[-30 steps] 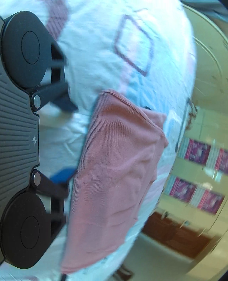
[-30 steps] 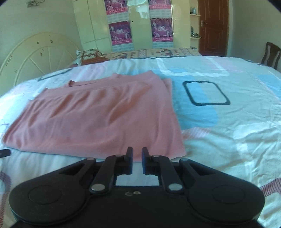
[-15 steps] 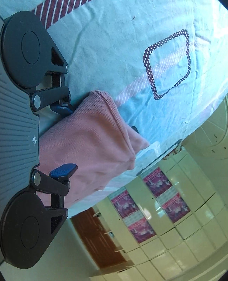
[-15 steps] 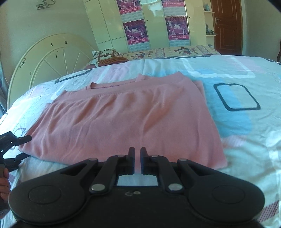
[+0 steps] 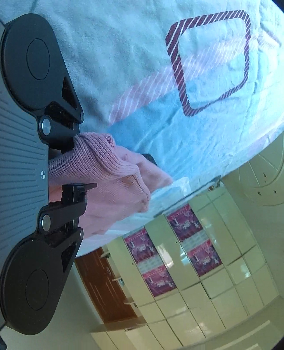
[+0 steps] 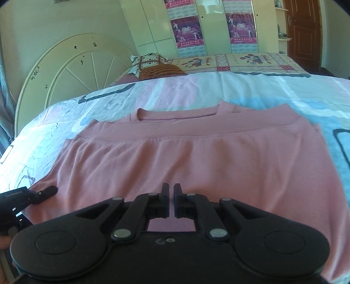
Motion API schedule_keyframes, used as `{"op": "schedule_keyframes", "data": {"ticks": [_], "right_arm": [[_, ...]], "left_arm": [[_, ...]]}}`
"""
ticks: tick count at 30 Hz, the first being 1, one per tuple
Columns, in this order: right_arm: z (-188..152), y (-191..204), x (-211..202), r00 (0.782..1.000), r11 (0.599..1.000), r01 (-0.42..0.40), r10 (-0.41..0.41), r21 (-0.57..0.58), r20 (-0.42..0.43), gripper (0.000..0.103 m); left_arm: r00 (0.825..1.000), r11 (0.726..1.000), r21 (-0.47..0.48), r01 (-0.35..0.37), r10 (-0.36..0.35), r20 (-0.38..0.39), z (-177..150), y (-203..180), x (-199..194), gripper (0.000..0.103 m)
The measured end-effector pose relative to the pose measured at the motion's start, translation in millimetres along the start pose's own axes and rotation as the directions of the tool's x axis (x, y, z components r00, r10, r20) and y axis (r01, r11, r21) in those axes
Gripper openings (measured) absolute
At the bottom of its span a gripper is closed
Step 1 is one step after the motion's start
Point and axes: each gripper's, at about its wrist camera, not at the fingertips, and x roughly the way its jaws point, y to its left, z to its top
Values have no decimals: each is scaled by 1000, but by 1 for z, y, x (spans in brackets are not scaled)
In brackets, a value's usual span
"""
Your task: Fold small clothes
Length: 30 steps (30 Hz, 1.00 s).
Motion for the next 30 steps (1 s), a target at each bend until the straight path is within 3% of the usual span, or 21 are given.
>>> {"op": "schedule_keyframes", "data": {"ticks": [3,6,11,13,16,18,20,24,26,30], "right_arm": [[0,8,8,1000,1000,-27,27,-14,-3,5],[-5,9,25,998,1000,23,-24,-20,-54,2],[-1,4,17,1000,1000,1,0,19,-30,5],[-4,1,23,998,1000,8,-7,21,-60,3],[-4,2,23,998,1000,5,-4,15,-63,3],[-3,3,24,998,1000,5,-5,8,-66,3],[-3,1,25,998,1000,-4,4,9,-65,3],[-3,-8,25,997,998,-44,46,36,-60,3],[-2,-18,20,996,994,-78,82,78,-41,1],[-1,-68,-22,991,974,-103,82,204,107,5]], "left_arm": [[999,999,-18,36,-36,14,2,7,-3,9],[999,997,-69,43,-43,-4,3,17,6,10],[1000,999,-42,13,-13,-13,4,9,19,10],[1000,999,-40,3,-4,-18,4,5,21,10],[999,1000,0,-2,2,-47,11,-6,28,10],[998,999,21,30,-29,-47,17,-20,26,9],[998,995,92,40,-35,-51,19,-39,20,9],[991,969,213,123,-108,-82,13,-98,15,9],[983,943,285,175,-149,-109,3,-134,13,9],[958,866,423,265,-186,-218,-39,-209,23,9]]}}
